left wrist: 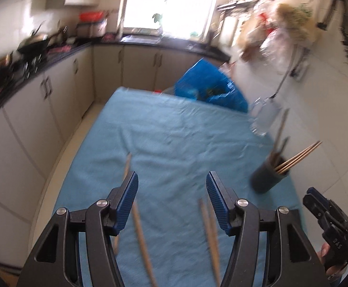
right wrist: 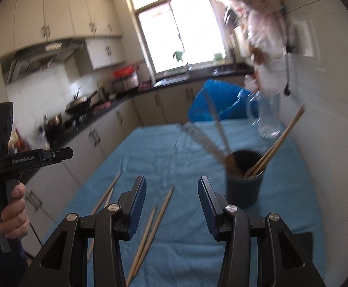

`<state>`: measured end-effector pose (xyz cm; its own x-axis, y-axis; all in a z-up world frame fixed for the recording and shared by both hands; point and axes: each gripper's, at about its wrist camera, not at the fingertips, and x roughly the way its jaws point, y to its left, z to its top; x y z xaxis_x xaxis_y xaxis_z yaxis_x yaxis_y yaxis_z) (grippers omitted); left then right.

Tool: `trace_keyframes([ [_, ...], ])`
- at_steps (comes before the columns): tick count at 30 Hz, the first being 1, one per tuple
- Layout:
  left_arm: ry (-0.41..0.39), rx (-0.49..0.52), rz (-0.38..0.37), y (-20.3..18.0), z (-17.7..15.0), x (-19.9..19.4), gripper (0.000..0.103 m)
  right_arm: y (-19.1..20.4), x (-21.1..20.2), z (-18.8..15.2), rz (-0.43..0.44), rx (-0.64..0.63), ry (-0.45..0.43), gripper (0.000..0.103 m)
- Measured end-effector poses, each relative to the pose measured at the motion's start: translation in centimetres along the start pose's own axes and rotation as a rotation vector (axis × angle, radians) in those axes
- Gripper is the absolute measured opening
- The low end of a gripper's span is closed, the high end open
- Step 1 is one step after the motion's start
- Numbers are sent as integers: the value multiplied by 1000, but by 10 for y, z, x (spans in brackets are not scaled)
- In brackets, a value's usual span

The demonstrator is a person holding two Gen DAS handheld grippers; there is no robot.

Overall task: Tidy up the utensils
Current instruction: 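Move both open tools back over the remaining chopsticks on the towel, then close the left tool on a chopstick while the right tool closes on another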

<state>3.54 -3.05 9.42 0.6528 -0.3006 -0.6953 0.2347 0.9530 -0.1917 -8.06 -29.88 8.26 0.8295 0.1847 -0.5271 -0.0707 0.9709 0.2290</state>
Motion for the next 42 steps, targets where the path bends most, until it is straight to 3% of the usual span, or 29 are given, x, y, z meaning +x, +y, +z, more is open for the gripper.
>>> trace_keyframes([
  [6,168,-75,14,47,-37,46,58,13,26,-18,23,-10,76,49],
  [13,314,-93,39,51,-63,99,36,13,37,-26,12,-10,114,49],
  [16,345,-90,71,53,-68,116,33,11,36,-26,8,-12,116,49],
  [21,382,-91,104,54,-68,136,27,8,40,-27,14,-1,127,49],
  [31,364,-72,148,50,-35,171,24,24,62,-23,58,-22,197,49],
  [33,358,-82,185,52,-34,173,14,29,77,-21,79,-11,241,44],
  [36,366,-97,138,55,-37,170,6,36,106,-20,100,-8,320,36],
  [42,367,-83,101,57,-46,164,6,45,176,-17,99,-1,486,24],
])
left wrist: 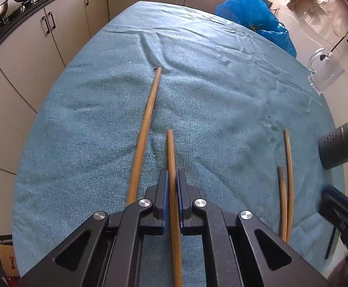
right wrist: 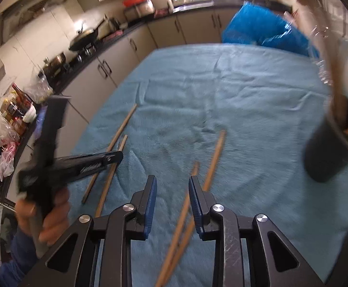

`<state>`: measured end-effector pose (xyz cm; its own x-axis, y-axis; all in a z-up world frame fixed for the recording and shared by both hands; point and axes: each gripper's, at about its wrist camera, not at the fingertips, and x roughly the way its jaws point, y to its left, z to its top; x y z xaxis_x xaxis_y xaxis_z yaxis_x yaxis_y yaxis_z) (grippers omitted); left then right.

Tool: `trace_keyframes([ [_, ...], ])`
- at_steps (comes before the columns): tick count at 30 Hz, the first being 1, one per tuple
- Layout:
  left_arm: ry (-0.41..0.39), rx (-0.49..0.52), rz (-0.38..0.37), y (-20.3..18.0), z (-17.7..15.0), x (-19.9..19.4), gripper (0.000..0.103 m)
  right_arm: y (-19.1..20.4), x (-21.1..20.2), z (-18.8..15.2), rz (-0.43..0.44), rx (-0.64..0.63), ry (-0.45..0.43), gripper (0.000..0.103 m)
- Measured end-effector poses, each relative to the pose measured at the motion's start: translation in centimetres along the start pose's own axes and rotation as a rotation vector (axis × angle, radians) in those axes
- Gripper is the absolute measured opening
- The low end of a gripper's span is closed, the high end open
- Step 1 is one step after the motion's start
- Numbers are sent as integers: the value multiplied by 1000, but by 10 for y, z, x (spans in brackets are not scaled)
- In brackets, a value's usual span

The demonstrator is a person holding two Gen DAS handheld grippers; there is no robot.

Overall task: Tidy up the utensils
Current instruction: 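Close the left tool on a chopstick while the right tool closes on another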

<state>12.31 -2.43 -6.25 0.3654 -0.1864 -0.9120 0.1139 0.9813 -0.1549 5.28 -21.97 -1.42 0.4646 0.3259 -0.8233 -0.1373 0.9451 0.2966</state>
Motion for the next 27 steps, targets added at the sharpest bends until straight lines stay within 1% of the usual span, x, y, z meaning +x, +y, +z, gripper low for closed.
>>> trace_keyframes([
  [3,6,3,-10,2,1,0,6,-2,25,14,-12,11,69,22],
  [5,5,14,-9,0,1,1,6,-4,37,18,-45,12,96,22],
  [7,3,21,-13,0,1,1,6,-6,47,20,-73,12,132,22],
  [9,4,21,-18,1,2,2,6,-9,50,19,-112,13,146,22],
  [12,5,17,-24,2,3,3,6,-10,59,16,-139,-2,182,22],
  [14,6,24,-15,0,4,3,6,-6,60,15,-157,-24,175,22],
  [15,3,29,-8,-1,4,4,6,-4,60,15,-171,-39,169,19],
  [17,-4,40,6,-5,4,4,6,0,60,12,-187,-56,156,10],
  [21,-12,43,-33,-10,5,1,6,5,48,8,-136,-45,105,8],
  [25,-81,38,-55,-13,3,-26,6,15,10,6,-85,-60,-15,8],
  [27,-128,48,-68,-18,1,-45,6,19,-15,1,-64,-67,-96,8],
])
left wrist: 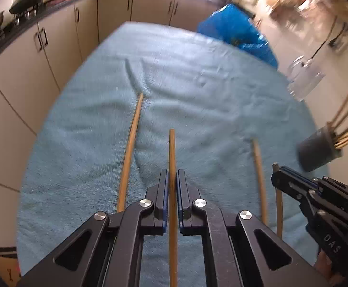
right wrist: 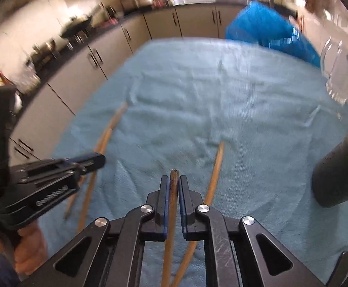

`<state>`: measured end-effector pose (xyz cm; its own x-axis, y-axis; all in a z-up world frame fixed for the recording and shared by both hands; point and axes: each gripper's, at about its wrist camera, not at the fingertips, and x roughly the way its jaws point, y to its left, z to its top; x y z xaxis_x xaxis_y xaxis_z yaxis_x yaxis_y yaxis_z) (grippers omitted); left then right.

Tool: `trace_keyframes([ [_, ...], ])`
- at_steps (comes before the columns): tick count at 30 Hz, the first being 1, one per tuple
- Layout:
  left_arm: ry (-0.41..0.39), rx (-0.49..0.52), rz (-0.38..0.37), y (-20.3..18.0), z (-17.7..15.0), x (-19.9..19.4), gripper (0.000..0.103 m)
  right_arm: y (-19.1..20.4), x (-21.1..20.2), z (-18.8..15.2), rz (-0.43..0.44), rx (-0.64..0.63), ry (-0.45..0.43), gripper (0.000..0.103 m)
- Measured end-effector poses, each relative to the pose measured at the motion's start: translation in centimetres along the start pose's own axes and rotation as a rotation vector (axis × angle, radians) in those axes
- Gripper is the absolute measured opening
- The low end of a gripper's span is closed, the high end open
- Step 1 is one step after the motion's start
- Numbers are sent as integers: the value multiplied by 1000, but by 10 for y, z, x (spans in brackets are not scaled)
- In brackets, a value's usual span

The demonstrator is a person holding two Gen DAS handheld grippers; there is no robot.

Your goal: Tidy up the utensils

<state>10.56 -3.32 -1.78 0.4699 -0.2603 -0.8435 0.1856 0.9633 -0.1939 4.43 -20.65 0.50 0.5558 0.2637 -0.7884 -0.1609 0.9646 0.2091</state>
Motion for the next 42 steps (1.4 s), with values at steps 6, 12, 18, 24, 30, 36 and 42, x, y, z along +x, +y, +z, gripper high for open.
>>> trace_keyframes([
  [6,-142,40,-7,-19,-4,-62,6,16,-66,-6,13,-33,-254,8],
  [12,-221,59,-4,-34,-12,-101,6,28,-108,-22,18,-53,-417,8],
  [18,-242,81,-14,-43,-23,-121,6,34,-128,-32,25,-51,-486,8],
  [24,-252,89,-15,-48,-27,-129,6,39,-152,-42,26,-63,-552,8],
  [30,-252,95,-17,-52,-29,-131,6,39,-155,-44,22,-72,-564,8],
  [36,-267,95,-15,-56,-30,-135,6,38,-152,-45,21,-69,-560,8],
  [42,-294,103,-10,-58,-30,-146,6,38,-153,-46,22,-70,-562,8],
])
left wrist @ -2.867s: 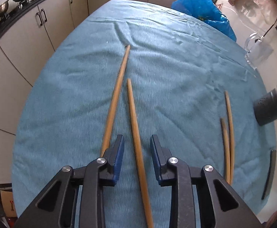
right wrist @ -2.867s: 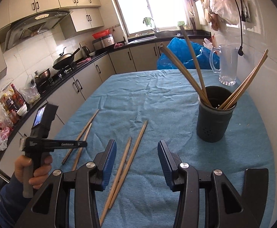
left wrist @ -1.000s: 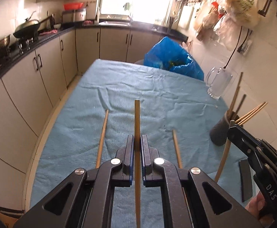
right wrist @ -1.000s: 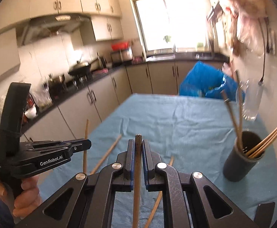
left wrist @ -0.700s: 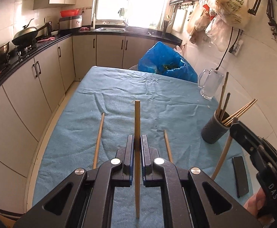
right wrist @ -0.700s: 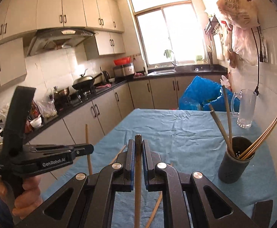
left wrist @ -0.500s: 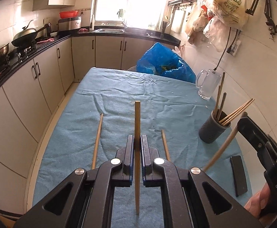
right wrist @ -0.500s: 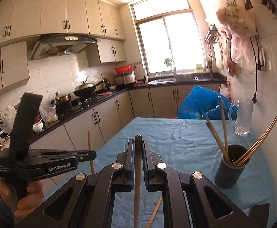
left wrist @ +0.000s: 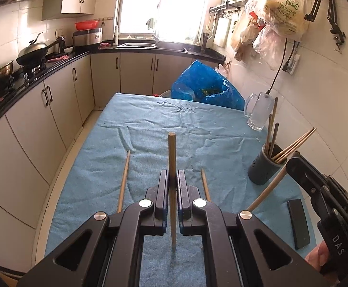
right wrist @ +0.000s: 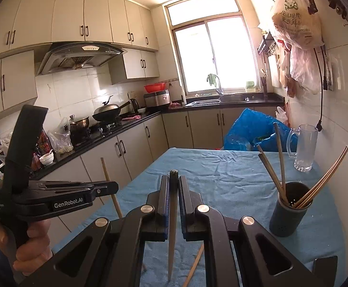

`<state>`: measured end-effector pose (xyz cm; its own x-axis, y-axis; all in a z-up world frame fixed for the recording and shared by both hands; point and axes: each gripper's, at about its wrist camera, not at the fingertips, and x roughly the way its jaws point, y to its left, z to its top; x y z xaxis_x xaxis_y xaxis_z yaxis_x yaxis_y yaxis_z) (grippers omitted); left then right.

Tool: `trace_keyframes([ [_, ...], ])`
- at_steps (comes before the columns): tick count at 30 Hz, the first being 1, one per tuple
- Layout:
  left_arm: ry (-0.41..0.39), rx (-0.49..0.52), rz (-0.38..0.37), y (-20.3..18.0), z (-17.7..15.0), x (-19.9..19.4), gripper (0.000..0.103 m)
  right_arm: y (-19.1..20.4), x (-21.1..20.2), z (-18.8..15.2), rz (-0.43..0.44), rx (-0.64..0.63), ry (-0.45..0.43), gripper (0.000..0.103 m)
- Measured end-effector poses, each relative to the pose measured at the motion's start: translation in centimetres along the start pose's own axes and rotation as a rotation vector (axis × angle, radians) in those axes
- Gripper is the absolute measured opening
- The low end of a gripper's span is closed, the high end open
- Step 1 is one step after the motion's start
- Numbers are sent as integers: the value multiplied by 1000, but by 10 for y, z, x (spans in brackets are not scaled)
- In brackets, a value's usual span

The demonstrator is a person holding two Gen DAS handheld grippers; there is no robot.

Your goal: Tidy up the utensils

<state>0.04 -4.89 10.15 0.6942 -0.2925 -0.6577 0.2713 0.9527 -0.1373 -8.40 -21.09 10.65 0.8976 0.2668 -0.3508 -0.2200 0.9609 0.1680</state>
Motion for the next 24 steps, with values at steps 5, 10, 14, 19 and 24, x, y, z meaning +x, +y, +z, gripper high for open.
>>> trace_keyframes([
  [5,4,1,1,-1,0,-1,6,0,-2,0,-3,1,-7,8],
  [10,1,10,-3,-2,1,-3,6,-3,-4,2,-8,8,-14,8],
  [14,1,18,-3,-5,1,-5,6,-6,-6,3,-11,16,-17,8],
  [19,-1,20,-4,-8,2,-7,6,-9,-9,5,-11,23,-23,8],
  [24,-3,28,-5,-10,3,-9,6,-14,-13,7,-16,35,-32,8],
])
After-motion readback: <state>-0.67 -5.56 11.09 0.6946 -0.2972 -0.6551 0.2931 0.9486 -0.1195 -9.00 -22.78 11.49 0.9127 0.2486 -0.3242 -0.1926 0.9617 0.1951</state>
